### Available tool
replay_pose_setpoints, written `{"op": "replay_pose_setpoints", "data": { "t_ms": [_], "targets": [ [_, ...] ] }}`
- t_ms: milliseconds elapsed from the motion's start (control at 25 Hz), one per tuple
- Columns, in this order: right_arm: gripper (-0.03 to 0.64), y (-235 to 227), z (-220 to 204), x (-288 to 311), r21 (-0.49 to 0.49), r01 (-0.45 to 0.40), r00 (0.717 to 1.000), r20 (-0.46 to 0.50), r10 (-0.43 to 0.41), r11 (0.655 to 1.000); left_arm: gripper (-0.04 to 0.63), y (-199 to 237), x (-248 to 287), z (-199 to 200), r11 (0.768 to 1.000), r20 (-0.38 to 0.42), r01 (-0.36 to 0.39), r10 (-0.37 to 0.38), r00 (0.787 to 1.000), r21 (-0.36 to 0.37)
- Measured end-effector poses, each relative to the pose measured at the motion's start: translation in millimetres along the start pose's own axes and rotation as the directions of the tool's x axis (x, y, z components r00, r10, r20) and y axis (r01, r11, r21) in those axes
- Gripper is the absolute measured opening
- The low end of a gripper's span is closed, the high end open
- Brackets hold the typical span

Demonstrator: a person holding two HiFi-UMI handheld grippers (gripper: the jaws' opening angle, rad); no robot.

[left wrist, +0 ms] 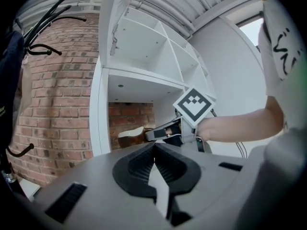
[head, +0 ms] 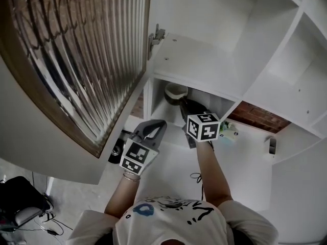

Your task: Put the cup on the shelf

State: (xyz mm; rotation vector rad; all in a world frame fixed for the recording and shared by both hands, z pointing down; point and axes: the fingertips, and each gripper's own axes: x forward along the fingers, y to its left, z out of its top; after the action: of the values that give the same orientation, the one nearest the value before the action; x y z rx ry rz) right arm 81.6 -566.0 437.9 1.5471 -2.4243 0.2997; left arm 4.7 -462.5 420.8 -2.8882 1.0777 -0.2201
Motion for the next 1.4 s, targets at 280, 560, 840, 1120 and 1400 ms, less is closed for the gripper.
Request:
{"op": "replay_pose_setpoints", "data": {
  "t_ms": [280, 560, 840, 1120, 1400],
  "targets": [
    [0.061, -16.4, -0.6, 28.1, 0.007, 0.011, 0.998, -0.066, -0.01, 1.0, 0.015, 8.1, -2.5, -2.9, 1.0, -0.007, -0.017, 0.017, 1.0, -0.016],
    [0.061, -21.0, -2.7, 43.2, -0.015, 0.02, 0.995, -0.096, -0.022, 1.0, 0.015, 8.4, -1.7, -6.1, 1.0, -0.01, -0.011, 0.011, 1.0, -0.026],
    [0.063, -22.6, -18.4, 56.6, -0.037, 0.013, 0.986, -0.166, -0.019, 0.999, 0.015, 5.7, -2.8, -9.4, 0.999, -0.024, -0.013, 0.013, 1.0, -0.035],
    [0.063, -23.2, -22.2, 62.1, -0.042, 0.005, 0.978, -0.207, -0.014, 0.999, 0.015, 3.2, -5.5, -13.1, 0.999, -0.03, -0.017, 0.016, 0.999, -0.043],
    [0.078, -18.8, -23.6, 54.5, -0.092, 0.009, 0.981, -0.192, -0.027, 0.996, 0.015, 0.4, -9.2, -14.5, 0.999, -0.028, -0.01, 0.009, 1.0, -0.049]
  ]
}}
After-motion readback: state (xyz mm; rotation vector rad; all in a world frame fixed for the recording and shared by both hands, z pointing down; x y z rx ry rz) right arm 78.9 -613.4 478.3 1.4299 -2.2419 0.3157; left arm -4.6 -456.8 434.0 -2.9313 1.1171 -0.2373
